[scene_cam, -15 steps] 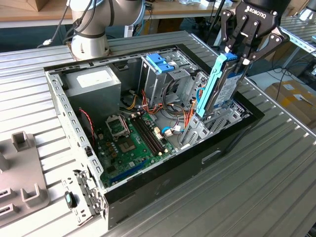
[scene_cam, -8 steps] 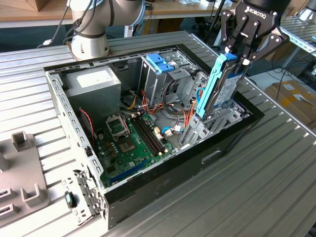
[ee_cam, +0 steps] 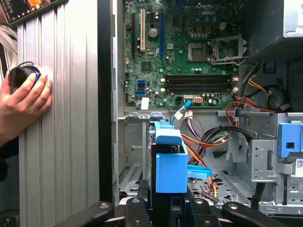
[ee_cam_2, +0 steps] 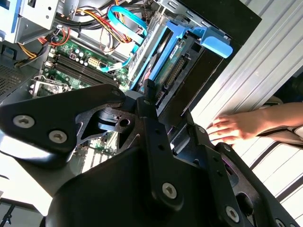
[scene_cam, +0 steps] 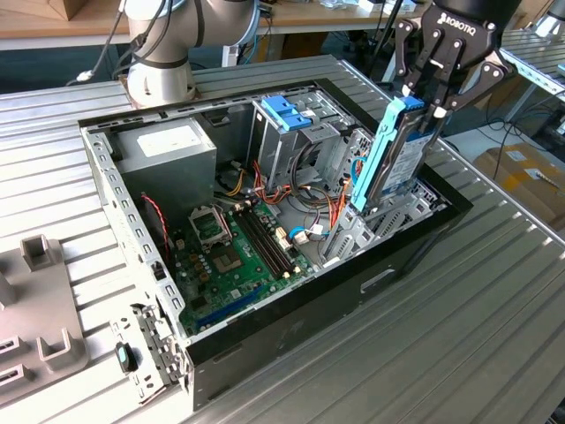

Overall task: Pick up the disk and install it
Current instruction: 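Insert the disk into the insertion slot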

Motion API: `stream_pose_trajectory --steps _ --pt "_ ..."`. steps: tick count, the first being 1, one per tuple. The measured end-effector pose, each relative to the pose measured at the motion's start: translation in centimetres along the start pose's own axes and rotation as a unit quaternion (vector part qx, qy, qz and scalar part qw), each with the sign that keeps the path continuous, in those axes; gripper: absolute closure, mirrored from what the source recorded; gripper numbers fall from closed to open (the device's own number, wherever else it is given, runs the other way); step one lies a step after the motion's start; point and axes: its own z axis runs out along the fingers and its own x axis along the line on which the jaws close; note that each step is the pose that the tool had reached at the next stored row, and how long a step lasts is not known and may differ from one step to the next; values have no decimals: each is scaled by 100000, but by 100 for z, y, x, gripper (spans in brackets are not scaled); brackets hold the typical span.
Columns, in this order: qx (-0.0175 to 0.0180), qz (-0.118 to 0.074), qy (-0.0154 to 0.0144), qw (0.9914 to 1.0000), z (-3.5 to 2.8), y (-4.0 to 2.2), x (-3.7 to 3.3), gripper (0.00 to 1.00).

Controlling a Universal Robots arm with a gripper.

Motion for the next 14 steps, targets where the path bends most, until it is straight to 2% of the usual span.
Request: stream_pose_trajectory --steps 7,14 --pt "12 -5 -27 100000 3 6 22 65" --pt "20 -6 -21 100000 33 13 21 65"
